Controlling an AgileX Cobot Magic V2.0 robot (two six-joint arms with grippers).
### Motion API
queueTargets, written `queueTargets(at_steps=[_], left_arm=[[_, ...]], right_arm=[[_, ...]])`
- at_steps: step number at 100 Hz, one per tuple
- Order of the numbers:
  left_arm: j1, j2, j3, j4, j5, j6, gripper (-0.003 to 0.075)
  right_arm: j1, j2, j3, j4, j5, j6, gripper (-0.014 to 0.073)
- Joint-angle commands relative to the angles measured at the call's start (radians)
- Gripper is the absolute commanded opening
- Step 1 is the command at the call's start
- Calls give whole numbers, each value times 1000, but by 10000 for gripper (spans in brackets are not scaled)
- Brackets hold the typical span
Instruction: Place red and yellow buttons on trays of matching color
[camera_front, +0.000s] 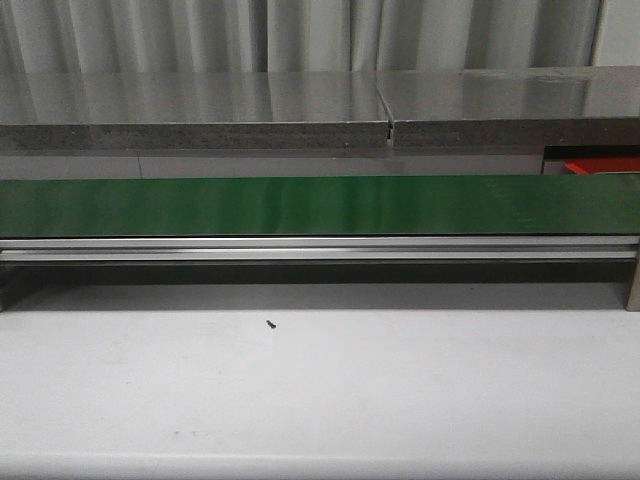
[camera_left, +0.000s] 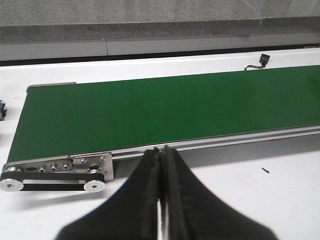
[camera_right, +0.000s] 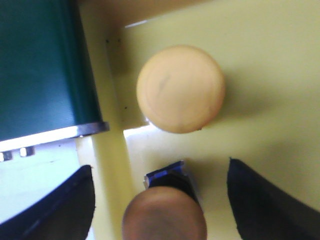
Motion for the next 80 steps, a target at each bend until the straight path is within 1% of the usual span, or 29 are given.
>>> queueTargets(at_steps=[1,9,19,49,58,65,69,74,80], left_arm=[[-8,-3,-27,-25,-60,0,-19],[-8,-3,-27,-25,-60,0,-19],[-8,-3,-27,-25,-60,0,-19],[-8,-3,-27,-25,-60,0,-19],[-8,-3,-27,-25,-60,0,-19],[-8,-3,-27,-25,-60,0,-19],[-8,-3,-27,-25,-60,0,-19],[-8,-3,-27,-25,-60,0,-19],[-8,-3,-27,-25,-60,0,-19]], right_arm=[[4,-88,-22,37,-14,-5,572],[23,-154,-22,48,-10,-5,572],[73,-247,-22,48,-11,-8,572],[276,-526,-5,48,-11,-65,570],[326,-595,23,48,-13,-68,550],[355,-641,55,47,-13,-68,497],[366,-664,77,47,-9,-68,448],[374,-688,104,48,-1,-68,377],[378,-712,139,48,11,-68,265]])
